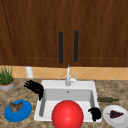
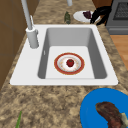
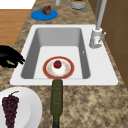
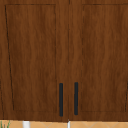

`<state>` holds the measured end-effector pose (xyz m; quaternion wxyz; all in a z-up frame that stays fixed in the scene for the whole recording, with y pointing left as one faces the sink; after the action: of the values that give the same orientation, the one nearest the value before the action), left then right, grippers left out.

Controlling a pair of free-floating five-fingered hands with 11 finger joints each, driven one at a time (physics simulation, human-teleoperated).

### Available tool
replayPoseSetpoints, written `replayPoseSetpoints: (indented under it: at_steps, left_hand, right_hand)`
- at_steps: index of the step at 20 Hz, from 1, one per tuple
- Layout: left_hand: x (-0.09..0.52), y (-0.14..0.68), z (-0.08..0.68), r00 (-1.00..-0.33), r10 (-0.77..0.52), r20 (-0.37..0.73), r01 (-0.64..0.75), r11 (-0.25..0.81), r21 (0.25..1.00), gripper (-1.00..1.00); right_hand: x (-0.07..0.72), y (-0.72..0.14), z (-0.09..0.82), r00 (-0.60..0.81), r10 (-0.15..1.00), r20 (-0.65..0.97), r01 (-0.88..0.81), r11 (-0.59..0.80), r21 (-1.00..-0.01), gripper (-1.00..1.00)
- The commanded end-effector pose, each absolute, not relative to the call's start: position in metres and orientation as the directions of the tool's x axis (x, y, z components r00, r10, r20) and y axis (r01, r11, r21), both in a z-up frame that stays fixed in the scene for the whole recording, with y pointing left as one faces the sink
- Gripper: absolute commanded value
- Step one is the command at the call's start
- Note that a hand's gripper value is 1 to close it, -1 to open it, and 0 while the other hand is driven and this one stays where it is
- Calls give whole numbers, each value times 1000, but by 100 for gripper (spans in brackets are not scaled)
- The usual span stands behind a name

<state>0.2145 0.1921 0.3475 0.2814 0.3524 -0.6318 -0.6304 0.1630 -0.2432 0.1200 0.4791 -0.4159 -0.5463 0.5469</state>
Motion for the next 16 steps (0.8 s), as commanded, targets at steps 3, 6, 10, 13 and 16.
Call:
replayPoseSetpoints:
  at_steps: [3, 6, 10, 13, 16]
  left_hand:
    - [192, 208, 316, -670, -735, -104, -116, -35, 993, -100]
    - [183, 216, 296, -690, -717, -96, -115, -23, 993, -100]
    - [172, 226, 270, -722, -685, -93, -114, -15, 993, -100]
    - [164, 233, 251, -745, -659, -102, -115, -24, 993, -100]
    - [154, 240, 237, -759, -642, -110, -111, -39, 993, -100]
  right_hand:
    - [163, -243, 120, -195, 978, 69, -70, 56, -996, 0]
    - [163, -243, 120, -195, 978, 69, -70, 56, -996, 0]
    - [163, -243, 120, -195, 978, 69, -70, 56, -996, 0]
    - [163, -243, 120, -195, 978, 69, -70, 56, -996, 0]
    - [163, -243, 120, -195, 978, 69, -70, 56, -996, 0]
